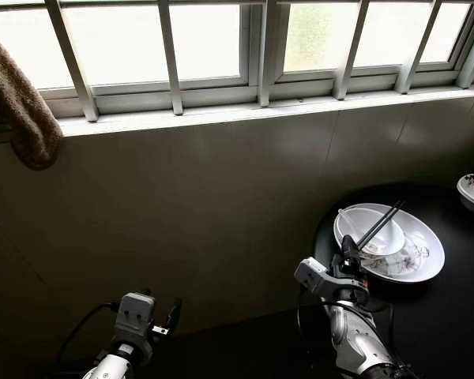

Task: Kitchen organization

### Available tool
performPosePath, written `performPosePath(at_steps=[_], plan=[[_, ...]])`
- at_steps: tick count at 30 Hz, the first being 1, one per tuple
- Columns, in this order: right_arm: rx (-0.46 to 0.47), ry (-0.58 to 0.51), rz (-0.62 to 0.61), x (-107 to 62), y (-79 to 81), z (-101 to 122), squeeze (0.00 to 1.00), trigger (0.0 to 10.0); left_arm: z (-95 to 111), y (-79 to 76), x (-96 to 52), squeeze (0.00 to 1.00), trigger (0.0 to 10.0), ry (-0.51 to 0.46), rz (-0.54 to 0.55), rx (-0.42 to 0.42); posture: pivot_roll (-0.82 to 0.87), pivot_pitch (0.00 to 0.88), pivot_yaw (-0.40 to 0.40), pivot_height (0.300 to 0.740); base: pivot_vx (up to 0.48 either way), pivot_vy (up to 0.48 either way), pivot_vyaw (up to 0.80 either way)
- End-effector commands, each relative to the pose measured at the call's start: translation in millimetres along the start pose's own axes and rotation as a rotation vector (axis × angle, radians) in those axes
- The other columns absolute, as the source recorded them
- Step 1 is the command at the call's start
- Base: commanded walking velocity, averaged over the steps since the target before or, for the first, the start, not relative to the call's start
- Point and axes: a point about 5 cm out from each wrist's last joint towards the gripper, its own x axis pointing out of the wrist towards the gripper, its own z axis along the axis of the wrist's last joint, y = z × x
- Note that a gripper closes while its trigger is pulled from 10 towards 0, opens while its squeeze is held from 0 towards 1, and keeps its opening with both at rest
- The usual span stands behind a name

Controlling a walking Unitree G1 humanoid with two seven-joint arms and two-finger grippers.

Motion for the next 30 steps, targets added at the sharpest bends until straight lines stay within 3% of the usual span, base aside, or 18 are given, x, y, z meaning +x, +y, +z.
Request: performPosePath(at_steps=[1, 3, 4, 22, 30], plan=[[0.006, 0.017, -0.002, 3.7, -4.0, -3.5, 0.0, 3.7, 0.2, -1.1, 0.5, 0.0, 10.0, -0.004, -0.004, -0.003, -0.04, 0.0, 0.002, 0.74, 0.0, 0.0, 0.0], [0.004, 0.017, -0.004, 4.1, -4.3, -3.6, 0.0, 0.2, 0.2, -1.1, 0.6, 0.0, 10.0, -0.004, -0.004, -0.003, -0.04, 0.0, 0.0, 0.74, 0.0, 0.0, 0.0], [0.001, 0.016, -0.005, 4.2, -4.5, -3.6, 0.0, 0.0, 0.2, -1.1, 0.6, 0.0, 10.0, -0.004, -0.003, -0.003, -0.04, 0.0, 0.0, 0.74, 0.0, 0.0, 0.0], [-0.049, -0.01, -0.031, 2.9, -7.2, 0.0, 0.0, 0.0, 0.2, -1.7, 0.5, 0.0, 10.0, -0.005, -0.005, -0.008, -0.04, 0.0, -0.002, 0.74, 0.0, 0.0, 0.0], [-0.192, -0.118, -0.131, 4.1, -18.3, 11.9, 0.0, 0.0, 0.4, -2.5, 0.8, 0.0, 10.0, -0.008, -0.006, -0.012, -0.04, 0.0, -0.004, 0.74, 0.0, 0.0, 0.0]])
